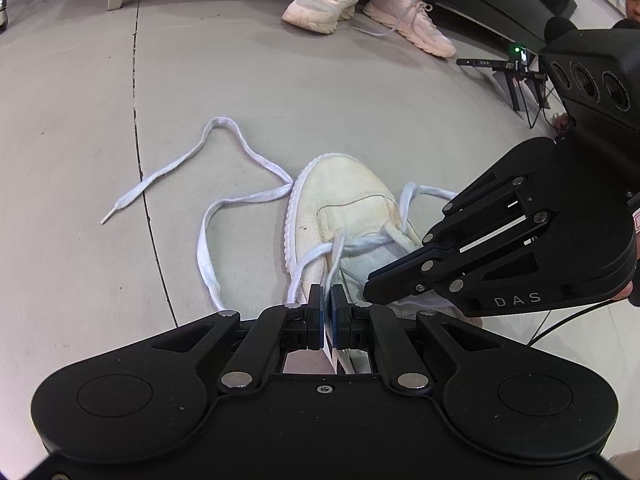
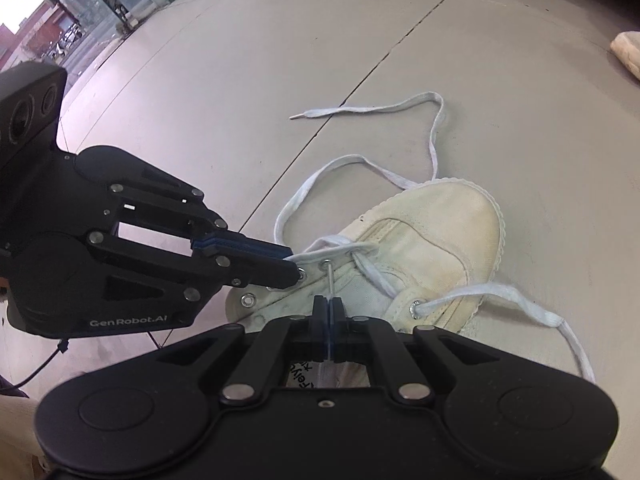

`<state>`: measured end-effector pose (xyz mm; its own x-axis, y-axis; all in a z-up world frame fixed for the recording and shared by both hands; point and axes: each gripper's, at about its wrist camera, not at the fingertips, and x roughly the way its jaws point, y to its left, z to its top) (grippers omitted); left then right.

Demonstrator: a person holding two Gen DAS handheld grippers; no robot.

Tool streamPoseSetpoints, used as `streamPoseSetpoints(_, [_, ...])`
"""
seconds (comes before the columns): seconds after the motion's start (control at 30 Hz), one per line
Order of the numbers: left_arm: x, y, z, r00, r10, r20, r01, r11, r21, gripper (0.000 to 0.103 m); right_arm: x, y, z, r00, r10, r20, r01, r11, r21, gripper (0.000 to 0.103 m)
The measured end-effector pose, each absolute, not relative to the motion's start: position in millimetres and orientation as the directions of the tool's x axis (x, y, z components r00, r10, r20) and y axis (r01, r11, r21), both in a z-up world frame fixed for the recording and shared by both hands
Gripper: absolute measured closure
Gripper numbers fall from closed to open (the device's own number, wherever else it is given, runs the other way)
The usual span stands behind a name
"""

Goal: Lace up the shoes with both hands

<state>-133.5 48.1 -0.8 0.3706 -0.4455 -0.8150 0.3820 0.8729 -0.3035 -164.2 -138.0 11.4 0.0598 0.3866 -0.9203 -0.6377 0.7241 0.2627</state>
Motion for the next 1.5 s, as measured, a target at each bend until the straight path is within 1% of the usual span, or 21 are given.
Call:
streamPoseSetpoints(0.17, [-133,49,-1,0.368,-0.450,-0.814,0.383,0.871,-0.308,0.100,-166,-139,11,0.050,0.375,-0.926,-0.651,0.715,0.254,0.102])
streamPoseSetpoints(0.23, [-133,50,-1,0.366,-0.452,-0.813,0.381,0.870,-0.312,0.100,-190,-155,15,0.048,0.372,-0.927,-0.655,0.712,0.252,0.102])
streamPoseSetpoints(0.3, [-132,50,-2,0.365,-0.454,-0.813,0.381,0.869,-0.315,0.100,-164,-127,12,0.045,0.366,-0.930,-0.656,0.713,0.249,0.102])
streamPoseSetpoints(0.6, [-134,49,-1,0.369,-0.451,-0.813,0.401,0.866,-0.298,0.100,-163,-125,12,0.039,0.355,-0.934,-0.657,0.713,0.244,0.102])
streamPoseSetpoints(0.97, [-137,47,1,0.380,-0.449,-0.809,0.449,0.854,-0.263,0.100,-159,-127,19,0.117,0.352,-0.929,-0.669,0.719,0.188,0.102])
streamPoseSetpoints(1.13, [-137,48,1,0.377,-0.458,-0.805,0.454,0.849,-0.270,0.100,-167,-123,16,0.094,0.363,-0.927,-0.686,0.699,0.204,0.102])
streamPoseSetpoints(1.2, [-138,48,1,0.376,-0.461,-0.804,0.458,0.847,-0.271,0.100,-170,-119,15,0.115,0.354,-0.928,-0.700,0.692,0.177,0.102])
streamPoseSetpoints(1.33, [-137,48,0,0.375,-0.467,-0.801,0.462,0.843,-0.275,0.100,-165,-118,15,0.129,0.372,-0.919,-0.690,0.699,0.186,0.102])
streamPoseSetpoints(1.43, [-136,52,1,0.371,-0.472,-0.800,0.449,0.845,-0.291,0.100,-166,-117,12,0.144,0.383,-0.912,-0.696,0.694,0.182,0.102])
streamPoseSetpoints(1.5, [-135,60,7,0.376,-0.492,-0.785,0.427,0.844,-0.324,0.100,-170,-118,10,0.164,0.398,-0.903,-0.707,0.685,0.174,0.102])
